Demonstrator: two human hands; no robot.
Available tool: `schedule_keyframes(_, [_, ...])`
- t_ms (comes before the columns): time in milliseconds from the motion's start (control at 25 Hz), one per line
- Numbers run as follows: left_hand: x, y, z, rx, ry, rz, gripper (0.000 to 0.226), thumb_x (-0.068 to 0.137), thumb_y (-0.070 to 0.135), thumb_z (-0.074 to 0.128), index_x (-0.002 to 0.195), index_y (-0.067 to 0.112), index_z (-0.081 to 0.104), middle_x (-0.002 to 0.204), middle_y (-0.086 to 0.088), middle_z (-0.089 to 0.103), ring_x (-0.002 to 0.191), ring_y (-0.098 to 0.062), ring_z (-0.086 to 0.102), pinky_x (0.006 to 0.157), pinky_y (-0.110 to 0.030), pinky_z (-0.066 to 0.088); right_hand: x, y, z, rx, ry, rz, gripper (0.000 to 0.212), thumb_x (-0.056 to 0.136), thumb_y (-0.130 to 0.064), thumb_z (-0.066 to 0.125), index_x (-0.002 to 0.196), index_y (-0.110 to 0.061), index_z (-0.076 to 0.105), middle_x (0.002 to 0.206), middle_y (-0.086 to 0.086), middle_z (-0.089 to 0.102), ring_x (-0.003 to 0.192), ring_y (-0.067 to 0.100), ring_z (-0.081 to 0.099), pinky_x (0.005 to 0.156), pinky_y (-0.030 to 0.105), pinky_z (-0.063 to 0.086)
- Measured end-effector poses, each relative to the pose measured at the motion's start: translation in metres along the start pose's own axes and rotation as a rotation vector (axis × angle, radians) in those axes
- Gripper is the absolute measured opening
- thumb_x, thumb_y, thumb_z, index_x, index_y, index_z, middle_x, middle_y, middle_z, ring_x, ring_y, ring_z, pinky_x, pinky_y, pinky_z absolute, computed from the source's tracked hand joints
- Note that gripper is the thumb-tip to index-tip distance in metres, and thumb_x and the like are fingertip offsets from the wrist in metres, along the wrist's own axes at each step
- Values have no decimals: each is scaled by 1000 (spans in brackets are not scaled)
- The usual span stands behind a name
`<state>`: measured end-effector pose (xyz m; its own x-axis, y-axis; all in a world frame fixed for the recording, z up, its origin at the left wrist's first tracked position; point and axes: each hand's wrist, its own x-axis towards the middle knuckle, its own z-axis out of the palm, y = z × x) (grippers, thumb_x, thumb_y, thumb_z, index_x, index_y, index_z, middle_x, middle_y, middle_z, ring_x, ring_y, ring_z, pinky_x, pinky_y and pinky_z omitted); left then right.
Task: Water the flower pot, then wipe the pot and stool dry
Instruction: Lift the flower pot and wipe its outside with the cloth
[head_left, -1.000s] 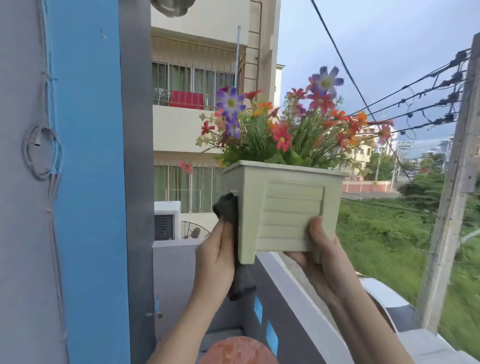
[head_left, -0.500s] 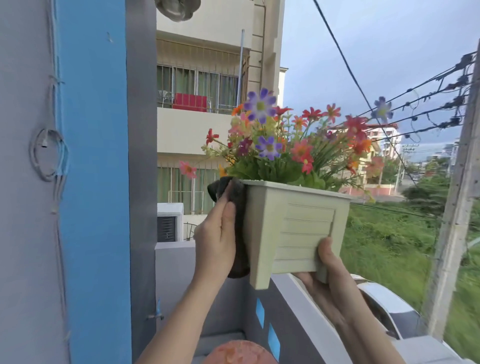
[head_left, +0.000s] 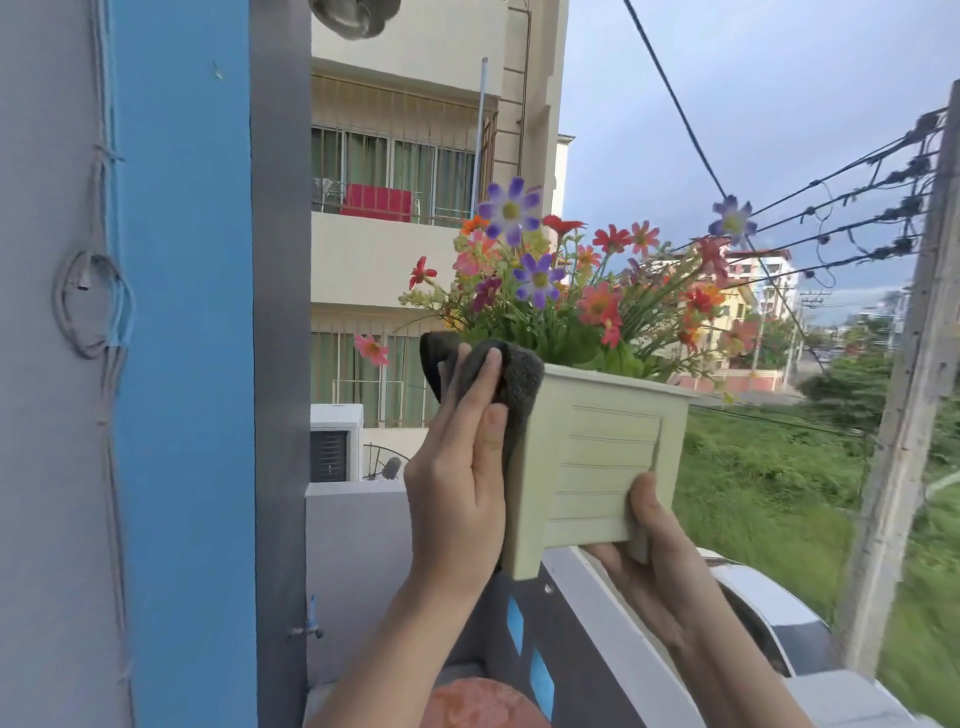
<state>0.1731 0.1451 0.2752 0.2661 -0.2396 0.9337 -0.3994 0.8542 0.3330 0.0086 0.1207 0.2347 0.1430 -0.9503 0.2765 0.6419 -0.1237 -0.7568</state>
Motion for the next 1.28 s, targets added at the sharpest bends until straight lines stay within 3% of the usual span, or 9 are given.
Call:
schedule_keyframes(200, [5,-3,2,82,-35,-57,43,97,49,23,130,35,47,150,-2,33,136,-4,31,100,-1,22,-3,0,-4,-109,-10,30,109,32,-54,92,127,-13,56,122,13,67,110,29,64,73,42,59])
schedule_keyframes(440, [4,-7,2,138,10,-84,54,96,52,21,124,25,59,151,-8,32,134,-9,35,96,2,22,-4,6,-7,11,-19,40,107,26,-47,96,120,-11,61,116,11,70,102,25,69,73,49,57])
schedule_keyframes(600, [-1,-19,-3,140,15,-79,42,97,44,29,130,30,51,149,-6,38,119,-14,53,90,-7,38,-5,8,-6,42,-41,34,82,17,-46,96,91,-13,78,103,9,75,88,21,73,55,39,61])
schedule_keyframes(680, [-11,-19,-2,105,-3,-74,39,98,41,33,133,28,44,139,-7,51,119,-16,55,93,-26,45,-1,7,-8,40,-21,30,83,19,-46,96,93,-13,78,108,10,74,91,23,72,66,46,58])
schedule_keyframes(760, [-23,-14,0,66,-25,-45,42,99,43,32,135,24,43,130,-12,58,118,-20,56,93,-35,45,3,6,-10,32,-8,47,83,24,-48,96,97,-13,77,116,12,70,100,26,69,75,49,50])
schedule_keyframes(920, [-20,-9,1,27,1,-31,43,98,43,33,135,23,45,129,-15,58,112,-32,59,95,-32,47,4,4,-10,24,-27,64,83,29,-47,96,102,-14,75,123,12,67,111,30,64,76,53,47])
schedule_keyframes(1040, [-11,-15,3,43,35,-93,40,98,36,36,133,21,49,138,-6,52,129,-13,47,104,-17,36,-2,2,-7,24,-37,34,92,24,-46,96,107,-12,71,113,10,72,99,25,70,72,46,54])
schedule_keyframes(1160, [-4,-34,0,106,90,-243,38,97,32,36,129,22,54,140,1,50,131,-5,41,100,-4,28,-7,2,-6,30,-57,37,98,25,-46,96,112,-13,66,112,10,72,97,25,70,69,47,56])
schedule_keyframes(1280, [-6,-36,-1,121,92,-347,42,95,32,35,132,23,52,141,1,49,131,-11,43,103,-17,35,-7,4,-6,37,-77,42,78,26,-46,96,96,-16,77,110,9,73,97,24,71,68,46,59])
